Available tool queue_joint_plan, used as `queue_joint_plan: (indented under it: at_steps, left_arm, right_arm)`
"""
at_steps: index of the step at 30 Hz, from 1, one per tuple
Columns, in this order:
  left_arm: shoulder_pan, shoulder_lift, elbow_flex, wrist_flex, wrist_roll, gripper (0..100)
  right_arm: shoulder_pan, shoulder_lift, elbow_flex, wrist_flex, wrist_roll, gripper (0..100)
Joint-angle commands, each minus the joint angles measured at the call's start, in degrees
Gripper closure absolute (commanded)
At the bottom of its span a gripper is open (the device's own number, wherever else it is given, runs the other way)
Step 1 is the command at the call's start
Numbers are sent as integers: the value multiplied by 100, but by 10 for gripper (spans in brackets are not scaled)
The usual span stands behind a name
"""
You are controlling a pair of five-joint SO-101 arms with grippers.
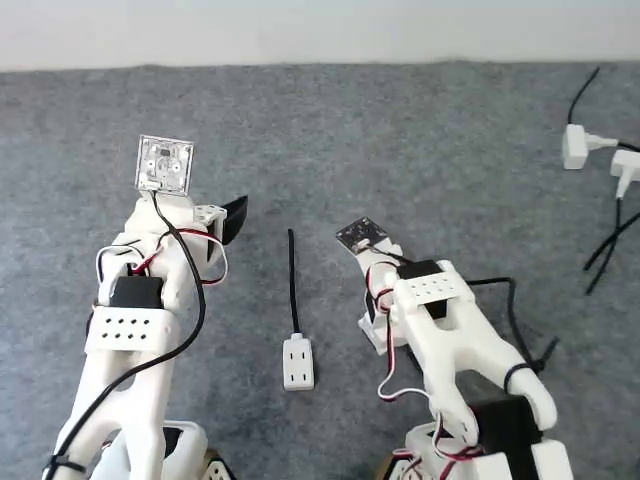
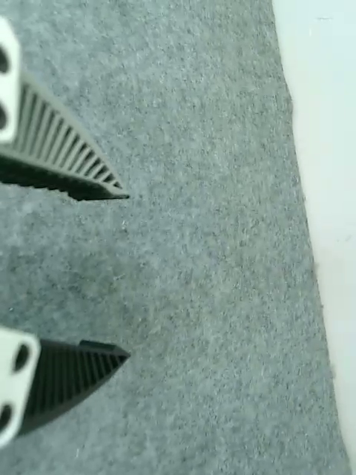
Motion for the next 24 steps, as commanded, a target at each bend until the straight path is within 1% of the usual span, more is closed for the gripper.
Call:
queue_joint_plan:
  at_steps: [1,19,21,24]
  left_arm:
    - [-18,-9,-110,-26,-35,710]
    - [-18,0,-110,-26,-35,710]
    - [-18,0,-110,-26,-35,710]
    - [-18,0,-110,-26,-35,710]
  right_arm:
    - [127,84,-149,-4,-26,975]
    - [145,-22,-114,101,-18,990]
    - [145,-101,-360,444,141,990]
    - [145,-277,-1029,1411,440,990]
